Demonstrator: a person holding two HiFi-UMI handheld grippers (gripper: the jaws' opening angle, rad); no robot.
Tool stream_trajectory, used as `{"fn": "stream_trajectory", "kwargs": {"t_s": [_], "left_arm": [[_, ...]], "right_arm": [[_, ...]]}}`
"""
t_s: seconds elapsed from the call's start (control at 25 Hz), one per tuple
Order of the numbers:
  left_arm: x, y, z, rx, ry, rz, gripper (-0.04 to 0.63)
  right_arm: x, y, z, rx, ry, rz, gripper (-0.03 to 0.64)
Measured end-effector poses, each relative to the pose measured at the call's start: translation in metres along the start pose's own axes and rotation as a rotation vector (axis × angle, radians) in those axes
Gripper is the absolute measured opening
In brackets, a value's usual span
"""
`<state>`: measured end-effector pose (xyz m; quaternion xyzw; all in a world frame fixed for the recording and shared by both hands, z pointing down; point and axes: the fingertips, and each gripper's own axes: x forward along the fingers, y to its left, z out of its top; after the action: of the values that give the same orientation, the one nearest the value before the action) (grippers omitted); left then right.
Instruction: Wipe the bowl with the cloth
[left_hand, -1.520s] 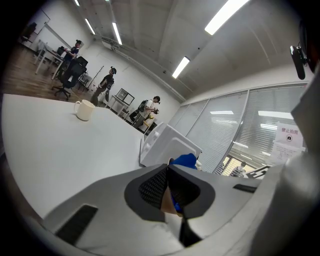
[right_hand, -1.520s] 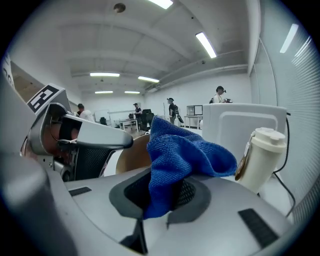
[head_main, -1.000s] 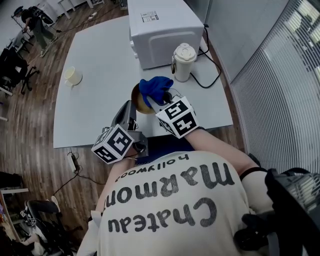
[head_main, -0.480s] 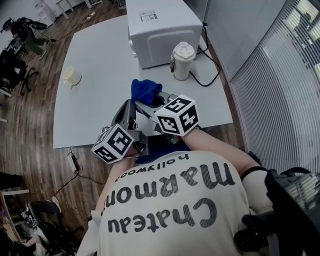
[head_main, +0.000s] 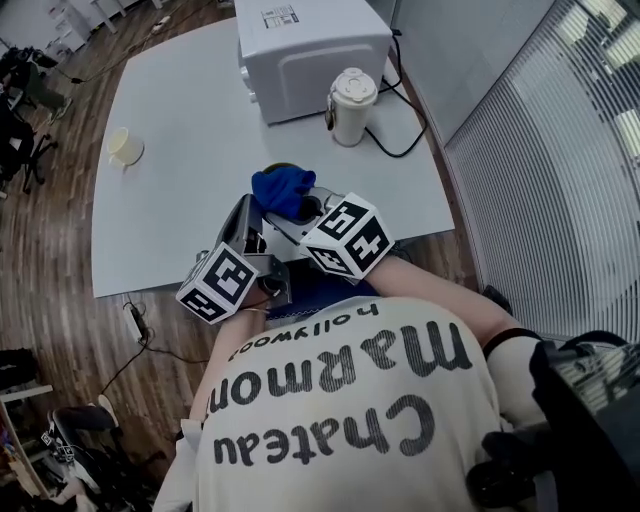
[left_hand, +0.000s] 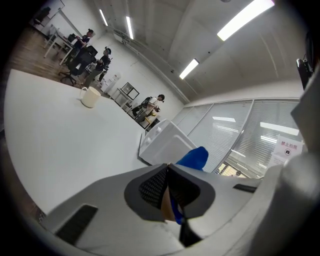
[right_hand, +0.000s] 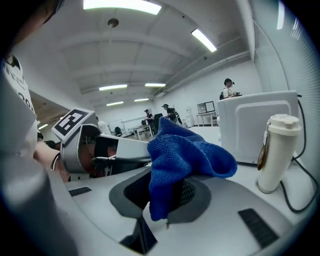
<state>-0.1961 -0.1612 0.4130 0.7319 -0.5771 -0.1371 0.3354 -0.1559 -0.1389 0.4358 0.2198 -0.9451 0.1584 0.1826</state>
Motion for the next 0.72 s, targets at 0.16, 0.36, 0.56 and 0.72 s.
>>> {"fn": "stream_trajectory", "kwargs": {"t_s": [0.16,0.36,0.56,0.72], "left_arm": [[0.004,0.002,-0.013,-0.038,0.027,0.0,0.012],[0.008,0.001,-0.016,-0.058,0.033,0.0,0.012],[0.007,0.005,-0.01,-0.05,0.027,0.011,0.012],[0.008,0.013,-0.011,-0.071,0.028,0.029,0.012]], "right_arm": [[-0.006,-0.006,-0.02,-0.041,0.06,-0.033,0.064],[-0.011,-0.018,-0.034,-0.1,0.096,-0.076,0.064],[-0.006,-0.024,-0.041,-0.177,0.121,-0.121,0.064],[-0.004,-0.042,-0.053,-0.193,0.142,-0.148,0.066]]}}
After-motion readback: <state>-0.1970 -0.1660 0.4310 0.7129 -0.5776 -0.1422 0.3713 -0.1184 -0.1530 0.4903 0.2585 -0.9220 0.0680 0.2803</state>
